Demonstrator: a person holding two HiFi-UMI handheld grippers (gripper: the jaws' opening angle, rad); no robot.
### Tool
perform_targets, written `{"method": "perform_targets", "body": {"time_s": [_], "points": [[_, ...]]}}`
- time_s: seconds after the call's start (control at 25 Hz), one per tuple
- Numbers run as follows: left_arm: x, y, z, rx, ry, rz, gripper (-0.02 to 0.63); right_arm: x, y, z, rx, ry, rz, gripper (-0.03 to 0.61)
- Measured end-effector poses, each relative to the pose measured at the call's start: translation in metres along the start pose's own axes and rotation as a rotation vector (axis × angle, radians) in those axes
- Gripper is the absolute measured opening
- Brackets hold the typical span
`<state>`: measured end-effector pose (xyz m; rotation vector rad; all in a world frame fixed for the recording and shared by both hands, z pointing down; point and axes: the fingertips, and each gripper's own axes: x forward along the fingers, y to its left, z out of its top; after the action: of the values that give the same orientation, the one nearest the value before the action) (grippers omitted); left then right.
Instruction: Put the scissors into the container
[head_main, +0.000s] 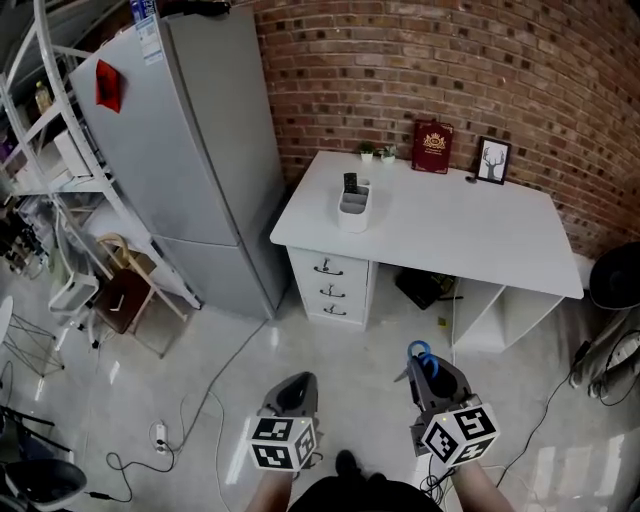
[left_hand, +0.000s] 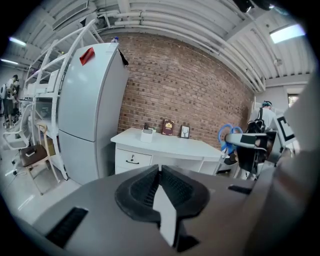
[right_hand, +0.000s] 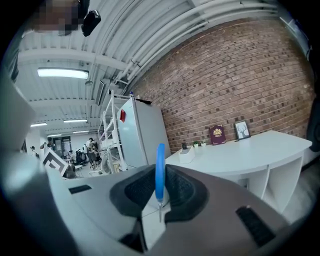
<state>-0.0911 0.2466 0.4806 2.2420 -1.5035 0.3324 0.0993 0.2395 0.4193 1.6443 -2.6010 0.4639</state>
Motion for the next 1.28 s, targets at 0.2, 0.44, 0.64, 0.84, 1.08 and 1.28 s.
{"method": "perform_targets", "body": {"time_s": [0.2,0.44,0.64,0.84,1.08,1.28], "points": [[0.002,0.014,0.002,-0.007,0.0,0.004,0.023,0.014,0.001,0.005,0.023,-0.014,-0.012,0.052],[0.01,0.03,0.006,-0.023,0.003,0.008,0.023,0.032,0.0,0.021,0.044,-0.045,-0.024,0.052],[0.025,0.039,0.011,-0.035,0.007,0.002,0.022,0.051,-0.008,0.029,0.056,-0.061,-0.036,0.052],[0.048,0.05,0.02,-0.048,0.004,0.01,0.023,0.082,-0.02,0.036,0.067,-0.061,-0.035,0.052],[0.088,0.073,0.041,-0.053,0.007,0.044,0.023,0.137,-0.043,0.052,0.068,-0.074,-0.014,0.052],[0.131,0.089,0.072,-0.058,-0.007,0.076,0.023,0.191,-0.07,0.072,0.06,-0.076,0.016,0.052]]}}
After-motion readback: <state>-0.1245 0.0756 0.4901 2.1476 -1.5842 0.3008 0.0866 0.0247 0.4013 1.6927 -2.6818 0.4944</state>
